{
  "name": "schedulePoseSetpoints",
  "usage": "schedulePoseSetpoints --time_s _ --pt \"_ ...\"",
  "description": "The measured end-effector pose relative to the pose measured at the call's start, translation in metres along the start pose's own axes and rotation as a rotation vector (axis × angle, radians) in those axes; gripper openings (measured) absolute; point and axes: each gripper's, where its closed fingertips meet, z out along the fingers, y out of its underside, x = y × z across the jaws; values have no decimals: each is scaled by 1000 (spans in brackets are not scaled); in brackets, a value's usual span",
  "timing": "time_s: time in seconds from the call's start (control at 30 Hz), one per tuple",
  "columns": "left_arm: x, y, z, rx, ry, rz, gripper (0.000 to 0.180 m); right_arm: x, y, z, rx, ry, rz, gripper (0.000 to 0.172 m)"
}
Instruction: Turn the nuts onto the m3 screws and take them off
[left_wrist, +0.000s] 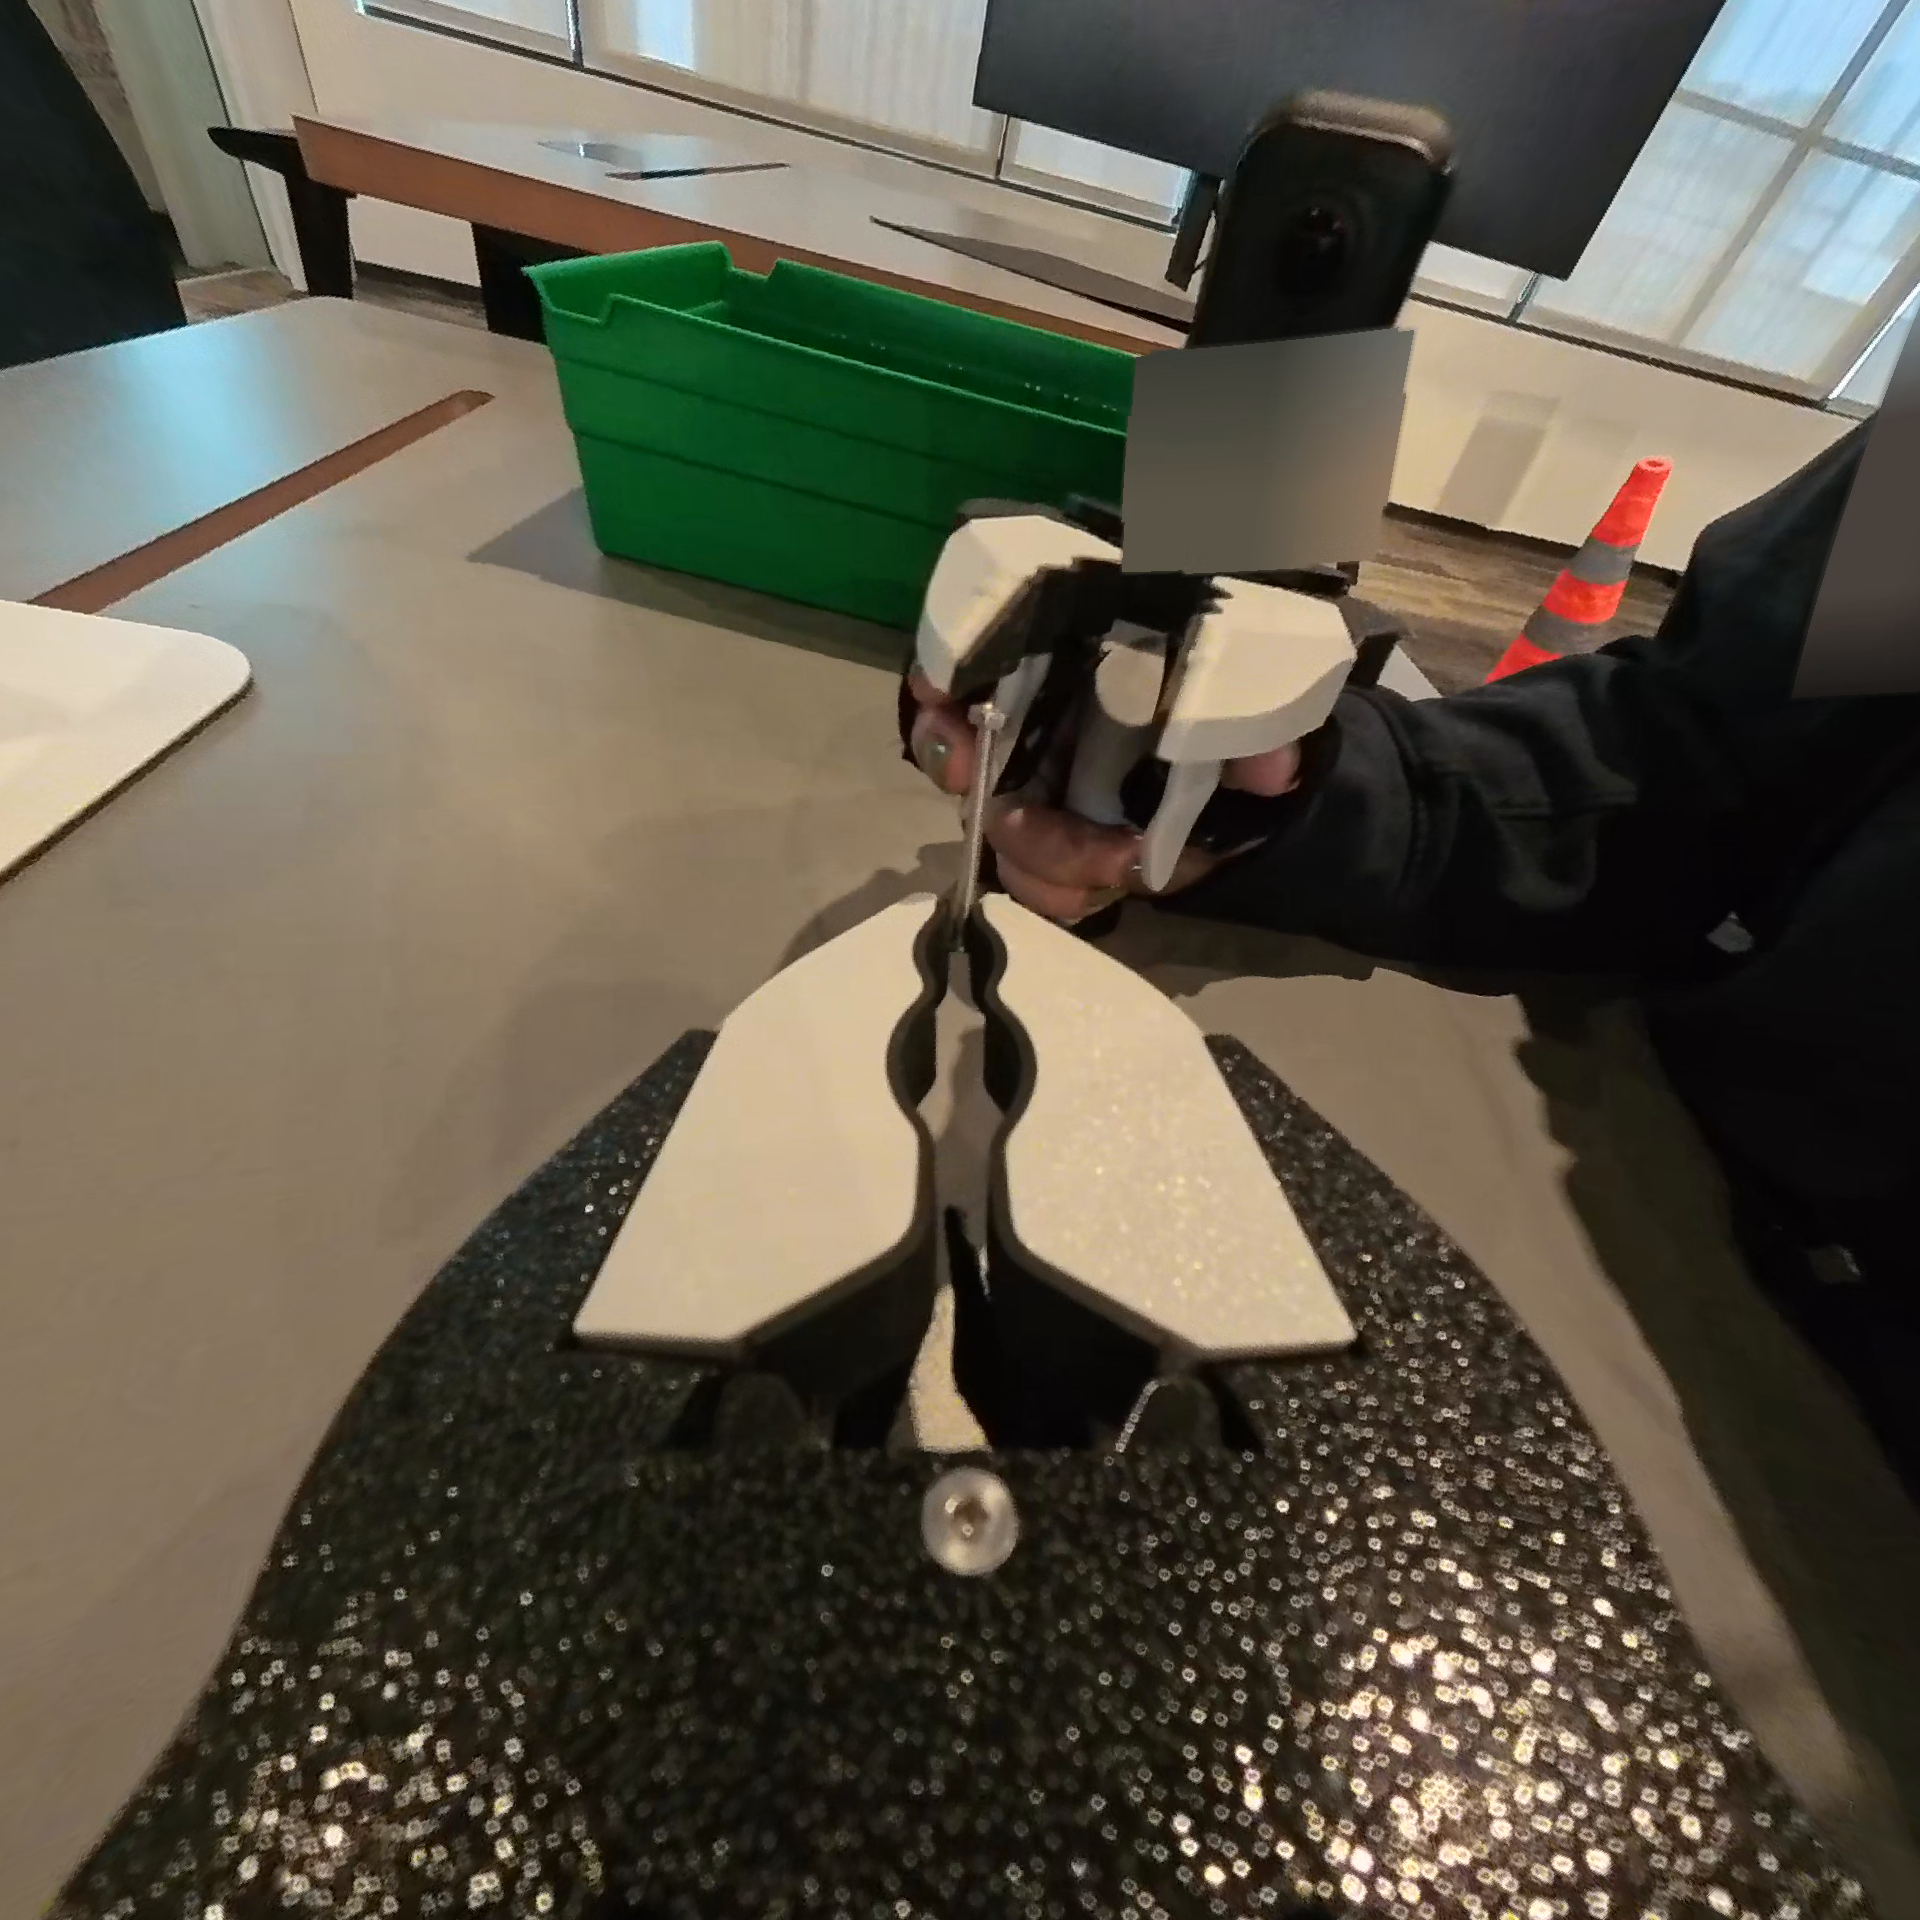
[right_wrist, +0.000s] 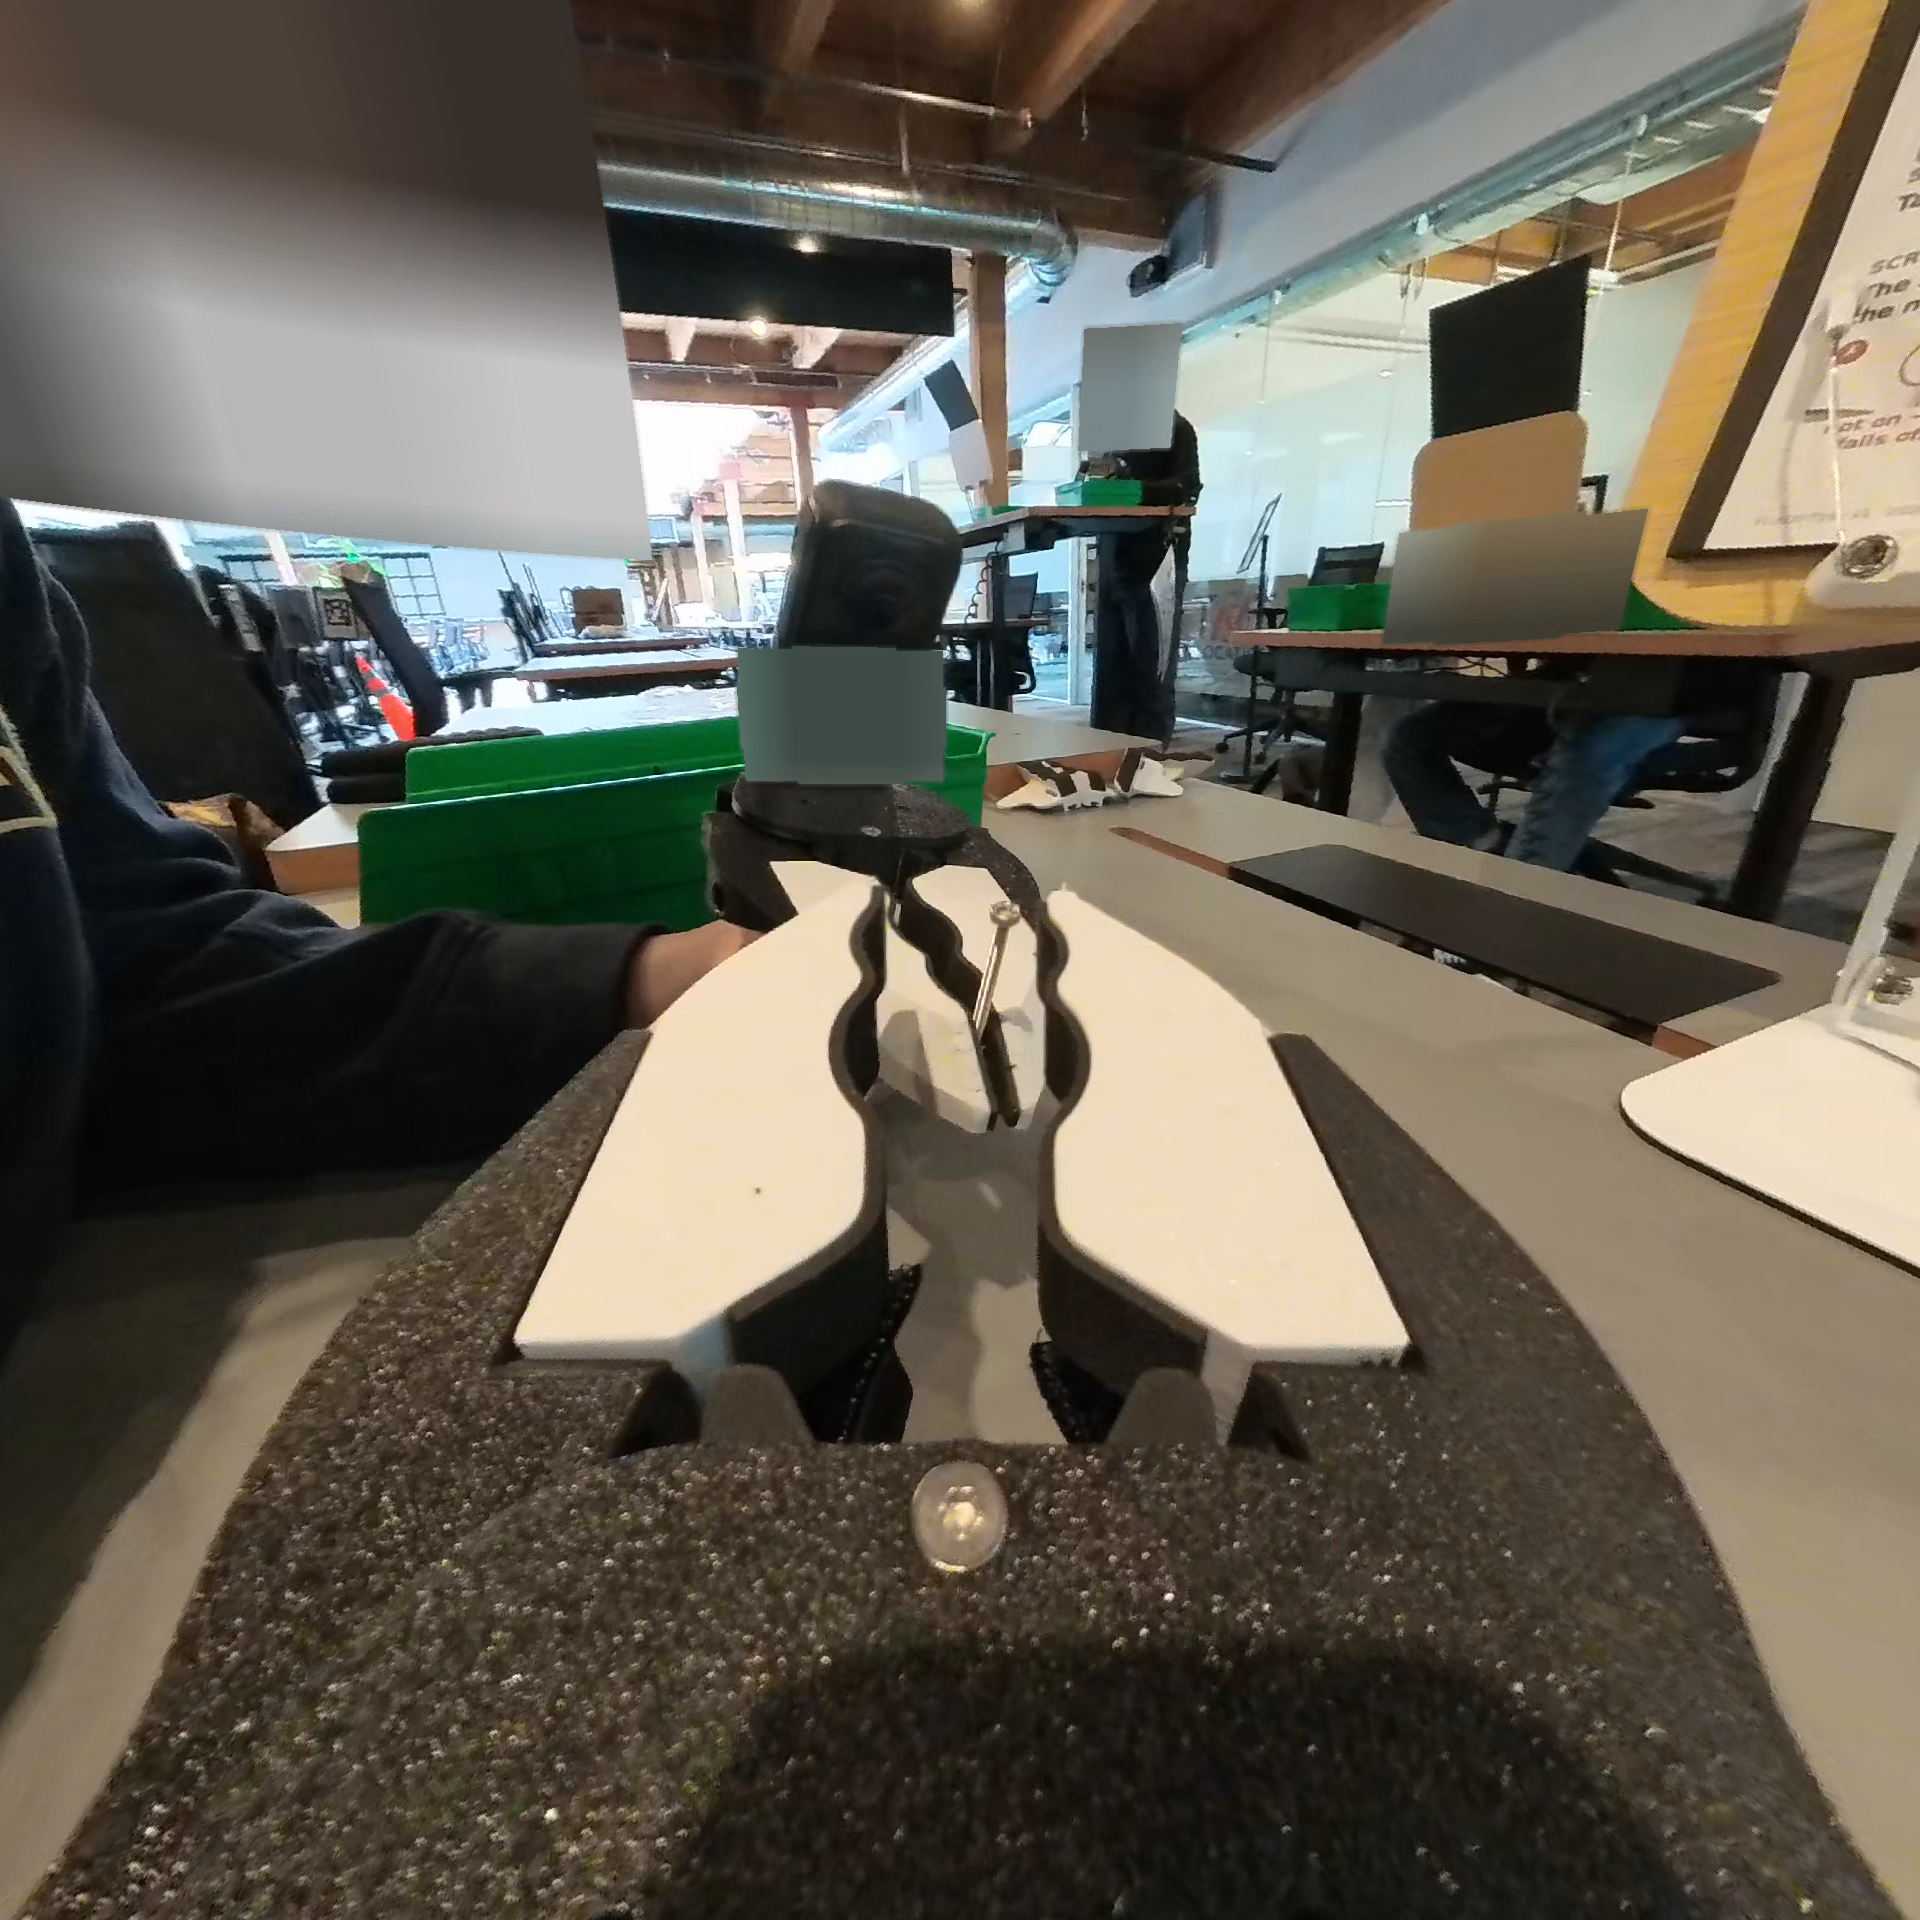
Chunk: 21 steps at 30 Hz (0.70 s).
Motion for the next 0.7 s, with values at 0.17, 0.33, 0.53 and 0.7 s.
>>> schedulePoseSetpoints --time_s 0.17,0.33,0.53,0.7 --pt "1 1 1 -9 7 1 3 -1 1 1 -7 1 -7 27" --pt "1 1 1 -10 8 0 3 -2 1 1 -10 -9 -11 25" --pt "0 0 0 2 5 -7 3 -3 0 0 -5 -18 -3 22" --pt "0 0 0 -1 7 -10 3 -2 0 0 -1 -10 -1 23"
